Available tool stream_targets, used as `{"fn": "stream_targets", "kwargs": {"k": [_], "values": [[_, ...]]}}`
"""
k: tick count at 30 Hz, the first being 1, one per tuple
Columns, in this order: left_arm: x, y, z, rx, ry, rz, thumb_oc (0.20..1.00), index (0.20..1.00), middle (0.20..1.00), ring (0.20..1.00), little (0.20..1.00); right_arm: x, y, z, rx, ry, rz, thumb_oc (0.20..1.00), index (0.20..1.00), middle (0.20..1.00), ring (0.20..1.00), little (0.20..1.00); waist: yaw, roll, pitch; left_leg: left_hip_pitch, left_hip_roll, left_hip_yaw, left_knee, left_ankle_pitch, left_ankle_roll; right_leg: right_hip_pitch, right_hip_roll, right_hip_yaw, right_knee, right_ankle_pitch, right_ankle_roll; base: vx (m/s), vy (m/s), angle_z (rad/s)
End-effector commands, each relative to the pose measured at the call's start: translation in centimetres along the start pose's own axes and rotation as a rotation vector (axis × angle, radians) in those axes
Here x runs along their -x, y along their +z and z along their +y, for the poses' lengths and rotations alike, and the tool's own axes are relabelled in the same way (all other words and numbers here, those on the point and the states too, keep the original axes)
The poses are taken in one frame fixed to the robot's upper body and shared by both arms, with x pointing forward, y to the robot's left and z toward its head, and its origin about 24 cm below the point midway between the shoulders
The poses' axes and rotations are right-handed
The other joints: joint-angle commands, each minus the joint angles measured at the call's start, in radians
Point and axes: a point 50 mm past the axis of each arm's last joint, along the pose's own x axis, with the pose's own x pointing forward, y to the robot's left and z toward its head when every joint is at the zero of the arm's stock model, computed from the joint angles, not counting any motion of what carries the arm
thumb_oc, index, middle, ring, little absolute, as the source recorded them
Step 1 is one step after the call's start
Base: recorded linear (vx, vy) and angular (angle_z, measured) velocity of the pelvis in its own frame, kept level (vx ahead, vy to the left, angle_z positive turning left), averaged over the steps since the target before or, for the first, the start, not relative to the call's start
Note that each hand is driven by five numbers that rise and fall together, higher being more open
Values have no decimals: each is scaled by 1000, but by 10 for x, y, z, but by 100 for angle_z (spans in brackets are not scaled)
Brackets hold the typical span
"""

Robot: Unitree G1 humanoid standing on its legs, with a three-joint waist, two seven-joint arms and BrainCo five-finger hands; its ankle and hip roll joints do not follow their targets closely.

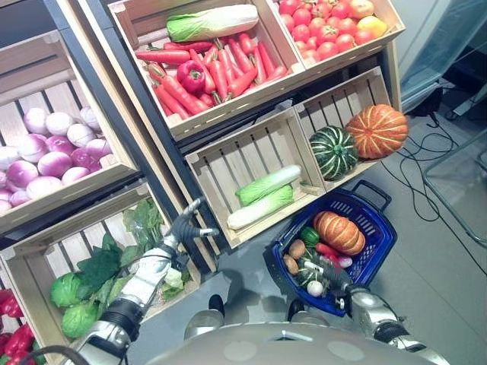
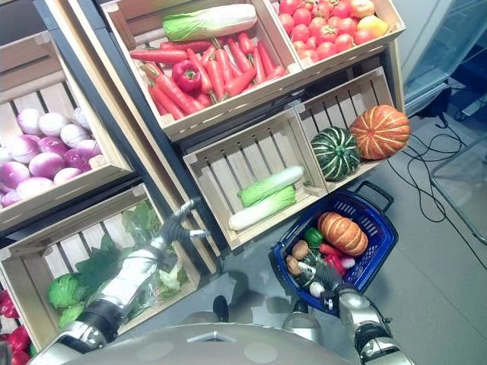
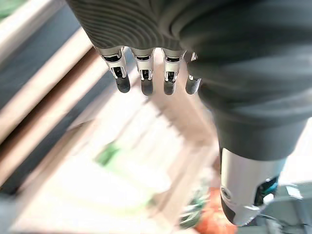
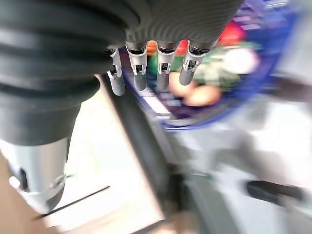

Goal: Pick up fruits and vegetables into the basket

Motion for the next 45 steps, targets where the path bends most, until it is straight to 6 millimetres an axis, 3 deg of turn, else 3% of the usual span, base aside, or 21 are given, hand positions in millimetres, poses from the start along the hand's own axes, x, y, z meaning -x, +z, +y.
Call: {"fn": "stream_targets", "kwargs": {"k": [1, 7, 16, 23, 29, 37, 39, 40, 45], "values": [[1, 32, 26, -49, 94, -219, 1000, 1000, 1000, 1000, 1000, 0, 40, 6, -33, -44, -210, 1000, 1000, 1000, 1000, 1000, 1, -48, 20, 34, -25, 35, 29, -134, 45, -17, -29, 32, 68, -45, 30, 94, -85, 0], [15, 51, 36, -92, 203, -368, 1000, 1000, 1000, 1000, 1000, 20, 62, 0, -72, -175, -407, 1000, 1000, 1000, 1000, 1000, -25, -49, 38, 17, -12, 38, 52, -134, 47, -54, -32, 46, 138, -73, 28, 69, -59, 0], [-27, 119, 37, -180, 368, -645, 1000, 1000, 1000, 1000, 1000, 26, 141, 0, -135, -367, -721, 1000, 1000, 1000, 1000, 1000, -98, 0, 204, -165, -7, 37, 201, -131, 42, -289, -40, 101, 330, -119, -3, -116, 16, -12], [-53, 158, 38, -293, 509, -756, 1000, 1000, 1000, 1000, 1000, 26, 167, 5, -59, -411, -790, 1000, 1000, 1000, 1000, 1000, -139, 6, 286, -284, -1, 48, 297, -131, 36, -430, -26, 139, 444, -142, -23, -72, -8, -21], [-74, 188, 60, -368, 637, -775, 1000, 1000, 1000, 1000, 1000, 26, 190, 8, 71, -359, -819, 1000, 1000, 1000, 1000, 1000, -188, 9, 351, -384, 5, 85, 381, -142, 29, -566, -16, 171, 555, -175, -36, -55, 12, -19], [-99, 197, 101, -350, 786, -607, 1000, 1000, 1000, 1000, 1000, 35, 204, 2, 234, -286, -823, 1000, 1000, 1000, 1000, 1000, -271, 29, 374, -506, 29, 151, 449, -137, 14, -729, 10, 225, 639, -198, -54, -5, 59, -16], [-104, 196, 109, -343, 815, -557, 1000, 1000, 1000, 1000, 1000, 37, 203, 2, 262, -276, -819, 1000, 1000, 1000, 1000, 1000, -286, 31, 374, -528, 34, 163, 462, -140, 14, -761, 14, 235, 656, -203, -56, 55, 61, -17], [-106, 194, 114, -333, 836, -526, 1000, 1000, 1000, 1000, 1000, 37, 201, 0, 271, -267, -805, 1000, 1000, 1000, 1000, 1000, -296, 29, 374, -529, 33, 156, 480, -168, 3, -766, 14, 246, 679, -237, -51, 106, 86, -21], [-112, 179, 146, -244, 964, -341, 1000, 1000, 1000, 1000, 1000, 39, 189, -8, 268, -247, -755, 1000, 1000, 1000, 1000, 1000, -338, 27, 374, -586, 44, 174, 515, -162, -8, -846, 25, 275, 720, -247, -60, 52, 52, -12]]}}
